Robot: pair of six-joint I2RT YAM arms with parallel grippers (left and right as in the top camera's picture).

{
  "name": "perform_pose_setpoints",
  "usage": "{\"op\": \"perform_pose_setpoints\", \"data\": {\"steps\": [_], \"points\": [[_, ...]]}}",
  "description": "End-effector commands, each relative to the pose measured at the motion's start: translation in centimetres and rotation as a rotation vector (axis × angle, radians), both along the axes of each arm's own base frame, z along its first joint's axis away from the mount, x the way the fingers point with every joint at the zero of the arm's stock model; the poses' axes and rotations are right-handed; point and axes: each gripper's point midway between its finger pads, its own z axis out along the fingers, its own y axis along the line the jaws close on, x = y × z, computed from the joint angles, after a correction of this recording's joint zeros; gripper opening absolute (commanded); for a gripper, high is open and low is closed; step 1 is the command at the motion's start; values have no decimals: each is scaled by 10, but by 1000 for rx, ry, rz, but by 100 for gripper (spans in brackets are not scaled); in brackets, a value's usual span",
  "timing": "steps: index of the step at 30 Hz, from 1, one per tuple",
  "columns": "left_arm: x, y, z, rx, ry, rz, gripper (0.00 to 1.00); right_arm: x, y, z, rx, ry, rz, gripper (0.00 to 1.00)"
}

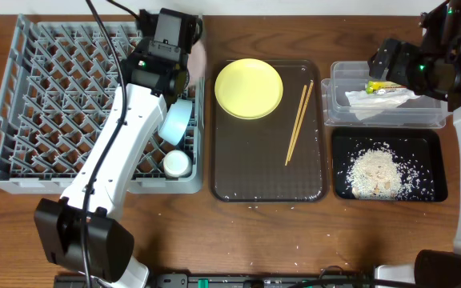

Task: Sort waste into correct bins and load items into the dishwasher
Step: 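Lift the pink bowl with the left gripper and place it in the rack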

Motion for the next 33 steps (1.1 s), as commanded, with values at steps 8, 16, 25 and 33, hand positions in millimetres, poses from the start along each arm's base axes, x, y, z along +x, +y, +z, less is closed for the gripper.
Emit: {"op": "perform_pose_setpoints", "data": {"steps": [8, 16, 25, 33], "points": [[10, 60, 42, 528, -93, 305, 8, 1, -3, 3, 1, -8, -16, 99], [29, 62, 8, 677, -94, 423, 7, 1, -3, 3, 1, -8, -16, 99], [43, 47, -36, 717, -31, 372, 7, 1, -3, 3, 1, -8, -16, 99], [40, 23, -44, 736, -14, 308, 8, 1, -3, 3, 1, -8, -16, 99]]}}
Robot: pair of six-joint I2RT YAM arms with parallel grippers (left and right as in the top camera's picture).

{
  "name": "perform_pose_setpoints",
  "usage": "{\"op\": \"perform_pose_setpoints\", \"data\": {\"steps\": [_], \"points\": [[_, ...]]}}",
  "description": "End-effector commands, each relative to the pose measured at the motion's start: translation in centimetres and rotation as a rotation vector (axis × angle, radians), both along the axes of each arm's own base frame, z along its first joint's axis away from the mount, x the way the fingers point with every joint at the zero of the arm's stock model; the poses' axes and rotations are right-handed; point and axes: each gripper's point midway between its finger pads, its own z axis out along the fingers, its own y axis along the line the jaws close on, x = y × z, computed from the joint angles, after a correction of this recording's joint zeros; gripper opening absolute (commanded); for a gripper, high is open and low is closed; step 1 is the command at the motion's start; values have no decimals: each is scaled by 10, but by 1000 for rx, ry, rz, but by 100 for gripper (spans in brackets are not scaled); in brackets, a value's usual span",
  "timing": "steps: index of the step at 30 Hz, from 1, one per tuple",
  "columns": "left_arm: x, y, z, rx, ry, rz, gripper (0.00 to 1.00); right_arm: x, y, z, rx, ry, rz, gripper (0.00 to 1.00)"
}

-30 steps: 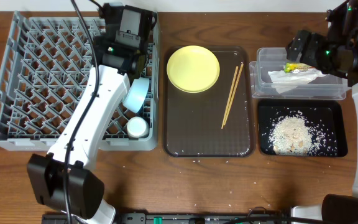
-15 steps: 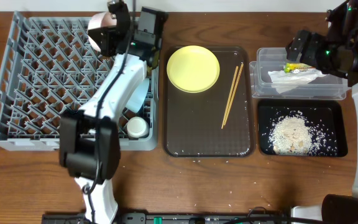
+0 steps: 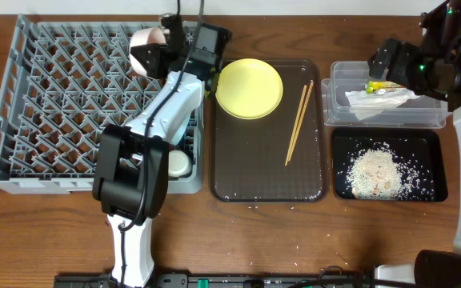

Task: Sort waste into correct bins and load items into the dishwasher
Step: 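Lift the pink bowl with the left gripper and place it in the rack, then move the left gripper to the yellow plate edge and grasp it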

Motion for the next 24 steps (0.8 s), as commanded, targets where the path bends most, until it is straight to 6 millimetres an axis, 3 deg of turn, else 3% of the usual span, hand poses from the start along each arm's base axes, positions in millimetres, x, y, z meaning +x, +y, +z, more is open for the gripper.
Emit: {"op": "perform_pose_setpoints", "data": {"steps": [1, 15, 24], "points": [[-4, -10, 1, 32, 7, -5, 8, 1, -3, 3, 1, -7, -16, 99], [-4, -7, -27, 58, 72, 0, 7, 1, -3, 3, 1, -7, -16, 99], [-5, -12, -28, 69, 90, -10, 7, 1, -3, 3, 1, -7, -16, 99]]}}
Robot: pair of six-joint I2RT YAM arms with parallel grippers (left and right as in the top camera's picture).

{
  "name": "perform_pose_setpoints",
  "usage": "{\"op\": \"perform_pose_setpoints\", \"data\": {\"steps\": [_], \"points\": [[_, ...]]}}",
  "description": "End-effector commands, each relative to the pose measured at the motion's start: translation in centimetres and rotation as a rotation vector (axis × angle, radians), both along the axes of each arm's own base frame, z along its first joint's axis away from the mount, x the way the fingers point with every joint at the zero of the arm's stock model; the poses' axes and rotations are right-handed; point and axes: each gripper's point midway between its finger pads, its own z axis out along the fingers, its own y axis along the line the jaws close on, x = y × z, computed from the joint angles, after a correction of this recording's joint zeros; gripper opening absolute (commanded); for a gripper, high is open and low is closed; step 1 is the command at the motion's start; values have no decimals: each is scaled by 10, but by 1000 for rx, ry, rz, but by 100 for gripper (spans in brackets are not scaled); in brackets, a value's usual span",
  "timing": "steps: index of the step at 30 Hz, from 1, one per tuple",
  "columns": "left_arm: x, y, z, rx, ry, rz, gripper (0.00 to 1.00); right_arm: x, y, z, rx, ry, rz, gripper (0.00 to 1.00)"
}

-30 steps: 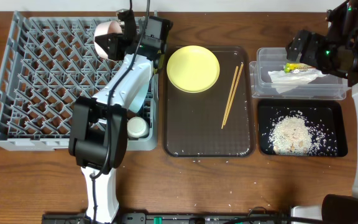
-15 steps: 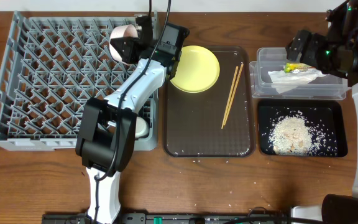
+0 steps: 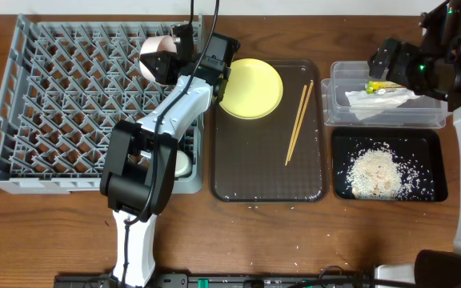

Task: Sort waste into correct bins and load items into the dishwasher
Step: 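Move the left gripper to the yellow plate edge and grasp it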

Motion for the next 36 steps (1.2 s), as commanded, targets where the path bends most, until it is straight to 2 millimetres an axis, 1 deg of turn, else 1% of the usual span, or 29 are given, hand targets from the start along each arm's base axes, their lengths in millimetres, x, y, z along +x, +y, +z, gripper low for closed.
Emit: {"op": "perform_pose_setpoints", "data": {"steps": [1, 2, 3, 4, 5, 7, 9, 13, 17, 20, 25, 26, 29, 33, 35, 36], "points": [[-4, -5, -5, 37, 27, 0, 8, 1, -3, 3, 1, -7, -16, 99], [-5, -8, -5, 41, 36, -8, 9, 1, -3, 3, 1, -7, -16, 99], [-6, -12, -6, 44, 44, -17, 14, 1, -3, 3, 1, -7, -16, 99], [-7, -17, -6, 48, 53, -27, 17, 1, -3, 3, 1, -7, -16, 99], [-8, -22, -7, 52, 61, -38, 24, 1, -3, 3, 1, -7, -16, 99], [-9, -33, -8, 53, 69, -63, 27, 1, -3, 3, 1, -7, -16, 99], [-10, -45, -9, 51, 76, -92, 32, 1, -3, 3, 1, -7, -16, 99], [-10, -61, -14, 25, 90, -139, 41, 1, -3, 3, 1, -7, -16, 99], [-9, -70, -31, -40, 162, -197, 46, 1, -3, 3, 1, -7, -16, 99], [-11, -73, -42, -78, 207, -221, 48, 1, -3, 3, 1, -7, -16, 99], [-10, -81, -48, -160, 239, -269, 60, 1, -3, 3, 1, -7, -16, 99], [-9, -86, -47, -205, 242, -294, 63, 1, -3, 3, 1, -7, -16, 99], [-7, -98, -39, -318, 223, -353, 67, 1, -3, 3, 1, -7, -16, 99], [-6, -114, -13, -483, 167, -441, 73, 1, -3, 3, 1, -7, -16, 99], [-5, -120, 3, -555, 129, -483, 74, 1, -3, 3, 1, -7, -16, 99], [-6, -123, 15, -606, 97, -504, 74, 1, -3, 3, 1, -7, -16, 99]]}}
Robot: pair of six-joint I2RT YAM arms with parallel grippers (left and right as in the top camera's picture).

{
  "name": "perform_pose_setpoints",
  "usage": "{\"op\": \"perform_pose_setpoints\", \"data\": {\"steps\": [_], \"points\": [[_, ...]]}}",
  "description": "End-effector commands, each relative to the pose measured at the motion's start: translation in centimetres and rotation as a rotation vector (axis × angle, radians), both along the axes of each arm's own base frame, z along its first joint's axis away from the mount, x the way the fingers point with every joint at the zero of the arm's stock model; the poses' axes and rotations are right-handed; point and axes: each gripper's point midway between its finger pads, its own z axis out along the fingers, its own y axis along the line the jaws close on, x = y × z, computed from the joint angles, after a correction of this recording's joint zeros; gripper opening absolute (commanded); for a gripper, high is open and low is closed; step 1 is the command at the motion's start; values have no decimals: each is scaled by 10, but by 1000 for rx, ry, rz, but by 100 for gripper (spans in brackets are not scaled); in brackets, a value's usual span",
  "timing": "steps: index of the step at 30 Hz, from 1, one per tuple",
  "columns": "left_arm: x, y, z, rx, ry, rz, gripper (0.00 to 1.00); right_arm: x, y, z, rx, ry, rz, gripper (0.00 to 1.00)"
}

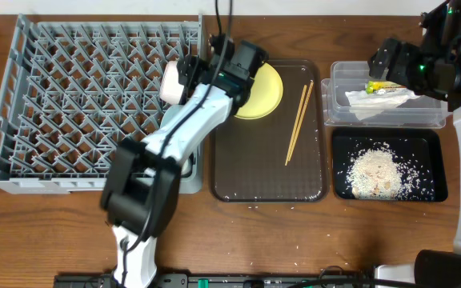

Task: Sort waste into correct bins and load items into the dishwasher
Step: 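Move the left gripper to the yellow plate edge and grasp it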

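Note:
My left gripper [186,74] is shut on a pale pink cup [169,83], holding it on its side over the right edge of the grey dish rack [70,104]. Its wrist hangs over the yellow plate [267,94], which lies at the back of the brown tray [269,172] and is partly hidden. Two chopsticks [298,120] lie on the tray's right side. My right gripper [379,62] hovers over the left end of the clear bin [386,112]; its jaws are too dark to read.
The clear bin holds crumpled white paper [382,100] and a small yellow-green scrap [372,86]. A black tray [386,172] with spilled rice sits in front of it. My left arm crosses the rack's right front corner. Rice grains dot the table near the front edge.
The left gripper with the pink cup has moved from the rack's back right part to its right edge, nearer the front, and the wrist now covers part of the plate. The right arm is unchanged.
The left gripper first held the pink cup at the rack's back right corner. Then the cup was over the rack's back rows, a little further left. After that it stood slightly right and forward, and now it hangs at the rack's right edge. The right arm stayed put.

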Motion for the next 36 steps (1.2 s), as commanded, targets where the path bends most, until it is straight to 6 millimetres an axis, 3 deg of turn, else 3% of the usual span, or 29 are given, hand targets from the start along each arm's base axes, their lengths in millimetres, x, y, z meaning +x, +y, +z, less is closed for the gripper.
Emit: {"op": "perform_pose_setpoints", "data": {"steps": [1, 4, 7, 9, 11, 16, 19, 23, 27, 31, 36], "points": [[-1, -16, 40, -238, -69, -59, 75, 1, -3, 3, 1, -7, -16, 99], [-7, -33, 56, -436, -89, -87, 75, 1, -3, 3, 1, -7, -16, 99], [-15, -57, 51, -652, -52, -85, 68, 1, -3, 3, 1, -7, -16, 99], [-22, -75, 37, -795, -2, -41, 61, 1, -3, 3, 1, -7, -16, 99], [-28, -93, 17, -899, 63, 0, 60, 1, -3, 3, 1, -7, -16, 99], [-36, -115, -33, -927, 162, 75, 58, 1, -3, 3, 1, -7, -16, 99], [-40, -116, -59, -939, 193, 161, 51, 1, -3, 3, 1, -7, -16, 99], [-41, -115, -80, -963, 204, 255, 50, 1, -3, 3, 1, -7, -16, 99], [-45, -112, -91, -968, 211, 315, 46, 1, -3, 3, 1, -7, -16, 99], [-48, -95, -99, -938, 156, 440, 45, 1, -3, 3, 1, -7, -16, 99], [-53, -89, -110, -944, 143, 509, 45, 1, -3, 3, 1, -7, -16, 99]]}}
